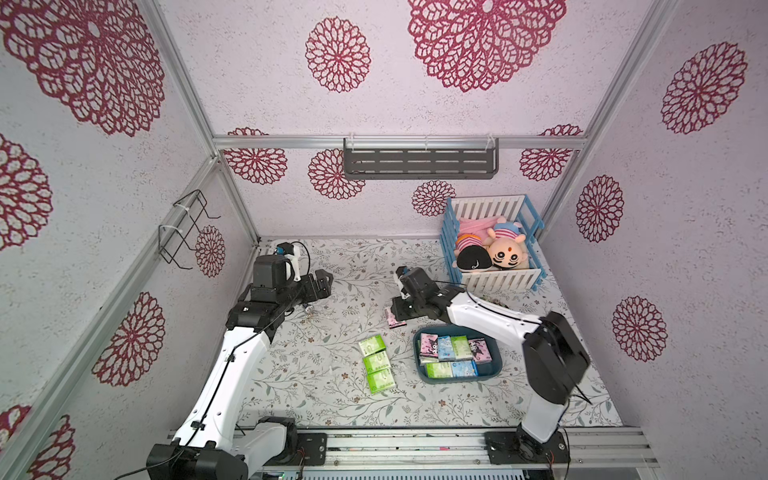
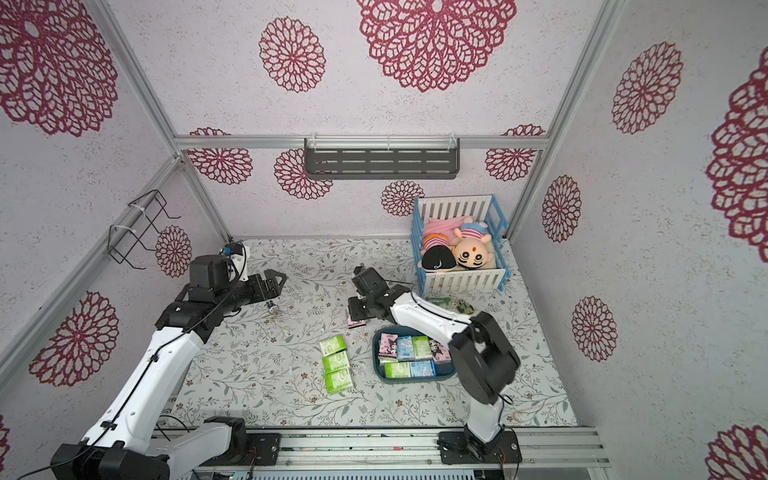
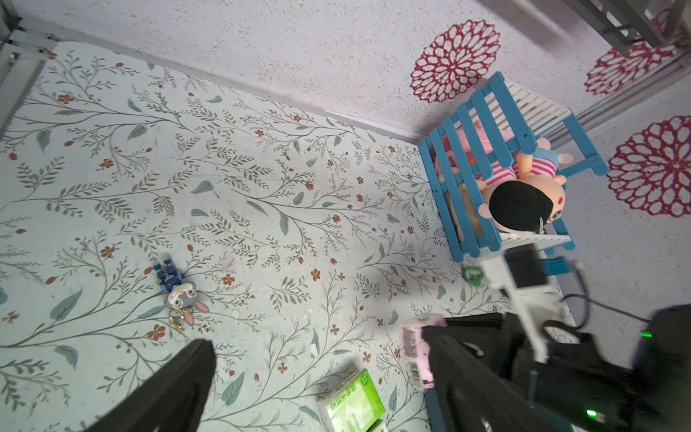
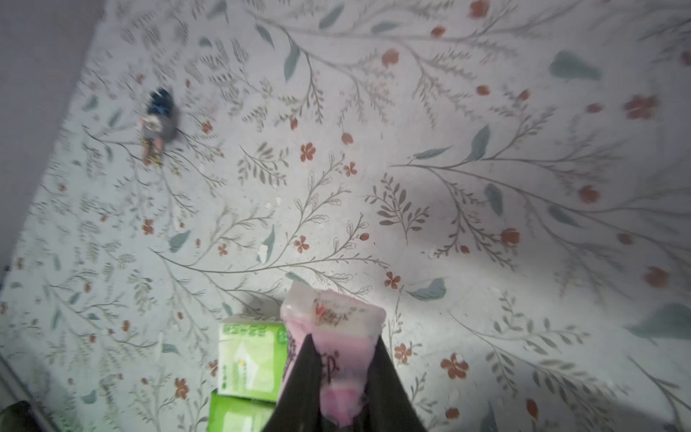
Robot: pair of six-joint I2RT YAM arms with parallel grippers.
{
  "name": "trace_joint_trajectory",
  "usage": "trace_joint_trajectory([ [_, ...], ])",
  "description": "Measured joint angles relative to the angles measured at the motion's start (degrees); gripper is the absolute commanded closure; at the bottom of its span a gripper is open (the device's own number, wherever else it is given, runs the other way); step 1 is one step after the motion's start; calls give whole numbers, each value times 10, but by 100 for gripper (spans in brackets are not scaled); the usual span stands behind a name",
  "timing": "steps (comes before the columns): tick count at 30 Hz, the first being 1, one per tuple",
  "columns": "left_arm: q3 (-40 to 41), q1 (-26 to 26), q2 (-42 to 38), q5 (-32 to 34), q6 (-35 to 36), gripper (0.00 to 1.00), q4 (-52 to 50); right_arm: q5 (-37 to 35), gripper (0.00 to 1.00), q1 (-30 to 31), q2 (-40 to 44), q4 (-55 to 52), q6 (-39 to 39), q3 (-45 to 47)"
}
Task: Put the pocket tissues into the storage box
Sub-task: Pick up the pocket tissues from the center of the board, then place the pocket tissues in the storage box.
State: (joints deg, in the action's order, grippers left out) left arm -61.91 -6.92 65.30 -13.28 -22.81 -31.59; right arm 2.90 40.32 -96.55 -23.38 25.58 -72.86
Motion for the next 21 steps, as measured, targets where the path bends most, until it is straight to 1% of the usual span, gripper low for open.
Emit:
trace_joint_trajectory([
  [4, -13, -63, 32, -20, 9, 3, 9, -21, 97, -31, 160, 14, 21, 81],
  [6, -23, -88, 52, -31, 11, 3, 17, -40, 97, -49, 220, 0, 27, 110],
  [8, -30, -104, 65, -38, 11, 3, 28, -61, 97, -65, 272, -19, 33, 142],
  [10, -31, -108, 67, -46, 10, 3, 46, -72, 97, -78, 318, -43, 40, 181],
  [13, -38, -108, 72, -71, 4, 3, 70, -76, 97, -87, 354, -76, 48, 233],
  [16, -45, -114, 90, -108, -14, 3, 102, -72, 97, -88, 358, -92, 56, 275],
  [19, -21, -123, 97, -130, -42, 3, 147, -64, 97, -88, 358, -93, 57, 309],
  [21, -4, -128, 97, -132, -54, 3, 155, -61, 98, -88, 357, -87, 57, 326],
])
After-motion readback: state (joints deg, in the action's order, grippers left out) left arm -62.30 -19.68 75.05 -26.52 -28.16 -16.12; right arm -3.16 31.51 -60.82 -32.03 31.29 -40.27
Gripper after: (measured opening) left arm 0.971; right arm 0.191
